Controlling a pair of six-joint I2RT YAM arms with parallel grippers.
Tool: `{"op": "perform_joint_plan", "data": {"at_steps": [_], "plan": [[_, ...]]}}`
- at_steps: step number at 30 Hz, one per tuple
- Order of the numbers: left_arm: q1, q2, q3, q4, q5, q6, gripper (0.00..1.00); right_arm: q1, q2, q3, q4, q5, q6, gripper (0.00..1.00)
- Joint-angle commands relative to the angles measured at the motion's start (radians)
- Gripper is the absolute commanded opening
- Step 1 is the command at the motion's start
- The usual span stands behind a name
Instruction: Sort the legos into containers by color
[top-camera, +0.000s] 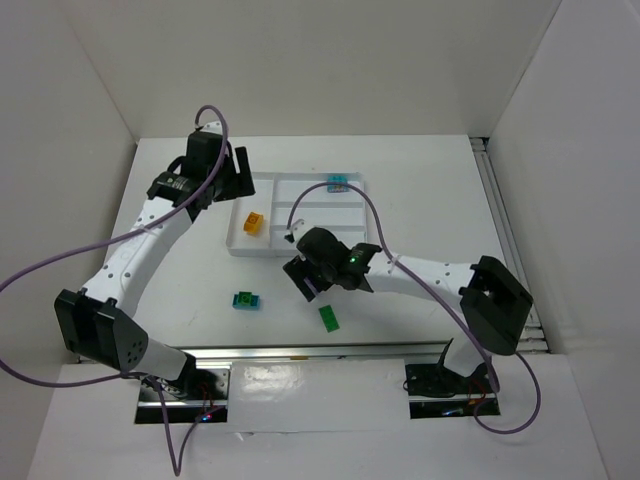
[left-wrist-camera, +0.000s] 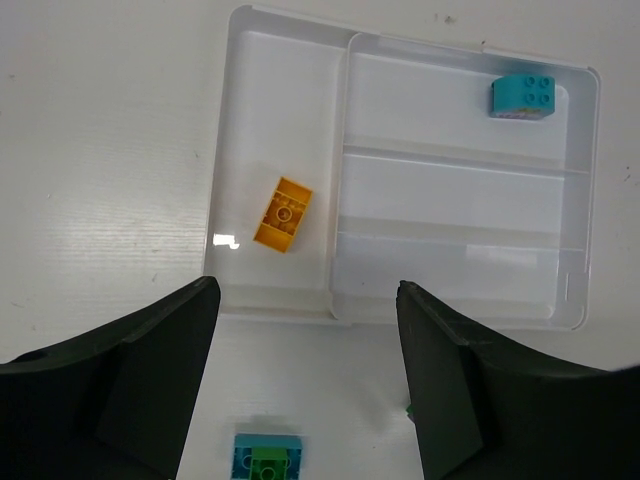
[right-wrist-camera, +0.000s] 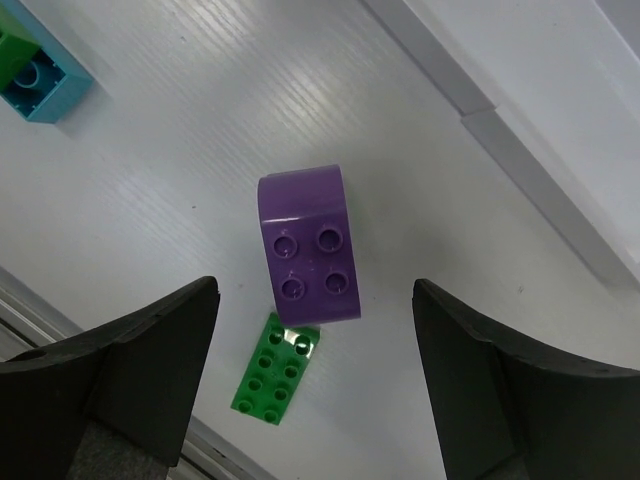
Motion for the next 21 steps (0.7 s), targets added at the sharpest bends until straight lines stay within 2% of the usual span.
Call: {"op": "perform_joint_plan", "data": {"at_steps": [1,7,10,19,21], "plan": [[0.007,-0.002,0.002,0.02,0.026,0.027,0.83,-0.011,0.03,0.036,0.058,-0.009,-0.013,0.84],[0.007,-0.002,0.002,0.029,0.035,0.036,0.83,-0.031,0.03,0.046,0.087,-0.048,-0.013,0.74],[0.007,-0.002,-0.007,0.029,0.035,0.045,0.83,-0.031,0.03,0.046,0.087,-0.048,-0.013,0.65],[0.007,0.017,-0.007,0.029,0.045,0.045,0.83,-0.031,0.07,0.046,0.087,-0.077,-0.004,0.64],[0.007,0.017,0.002,0.029,0.045,0.054,0.83,-0.031,0.07,0.056,0.087,-0.077,-0.004,0.58]]}}
